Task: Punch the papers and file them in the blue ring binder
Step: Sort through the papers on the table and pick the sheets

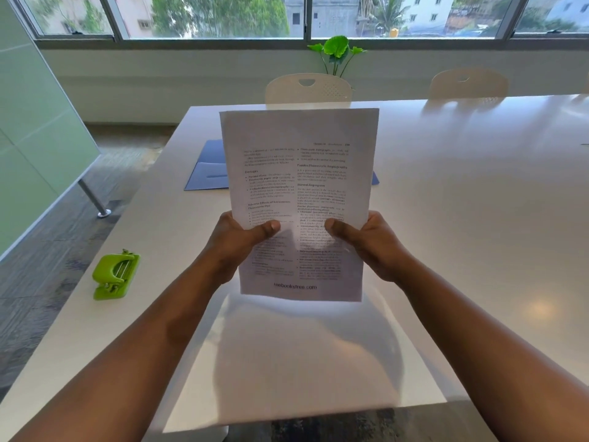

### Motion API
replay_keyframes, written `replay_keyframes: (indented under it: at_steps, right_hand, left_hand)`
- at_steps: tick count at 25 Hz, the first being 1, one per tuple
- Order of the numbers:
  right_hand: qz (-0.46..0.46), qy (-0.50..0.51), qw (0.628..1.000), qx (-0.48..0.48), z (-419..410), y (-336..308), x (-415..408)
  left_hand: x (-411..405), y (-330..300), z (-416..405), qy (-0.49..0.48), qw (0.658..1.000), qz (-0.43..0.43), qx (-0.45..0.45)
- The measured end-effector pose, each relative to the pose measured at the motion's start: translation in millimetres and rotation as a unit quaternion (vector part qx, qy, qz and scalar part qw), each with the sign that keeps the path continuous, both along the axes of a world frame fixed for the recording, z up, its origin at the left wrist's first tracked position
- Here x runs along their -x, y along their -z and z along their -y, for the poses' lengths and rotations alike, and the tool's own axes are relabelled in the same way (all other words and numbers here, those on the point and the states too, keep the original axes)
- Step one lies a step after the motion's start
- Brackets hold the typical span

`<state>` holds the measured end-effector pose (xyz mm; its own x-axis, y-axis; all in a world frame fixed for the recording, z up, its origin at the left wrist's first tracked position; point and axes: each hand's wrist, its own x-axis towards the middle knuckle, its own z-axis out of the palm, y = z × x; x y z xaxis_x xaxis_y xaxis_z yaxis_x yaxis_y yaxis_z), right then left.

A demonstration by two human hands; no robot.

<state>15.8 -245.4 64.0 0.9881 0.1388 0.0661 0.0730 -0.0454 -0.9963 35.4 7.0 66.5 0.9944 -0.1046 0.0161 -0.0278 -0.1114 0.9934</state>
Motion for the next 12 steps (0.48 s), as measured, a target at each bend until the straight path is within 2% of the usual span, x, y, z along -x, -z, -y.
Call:
replay_keyframes:
  at_steps: [6,12]
  right_hand:
    - [-0.017,-0.035,0.999,-0.011,-1,1,0]
    - [-0.059,-0.037,0.997,-0.026,-6,11,-5]
  left_hand:
    - [2,1,-6,0.016,0.993,-0.101,0.057]
    - [0,10,-12,0.021,0.987,-0.153,0.046]
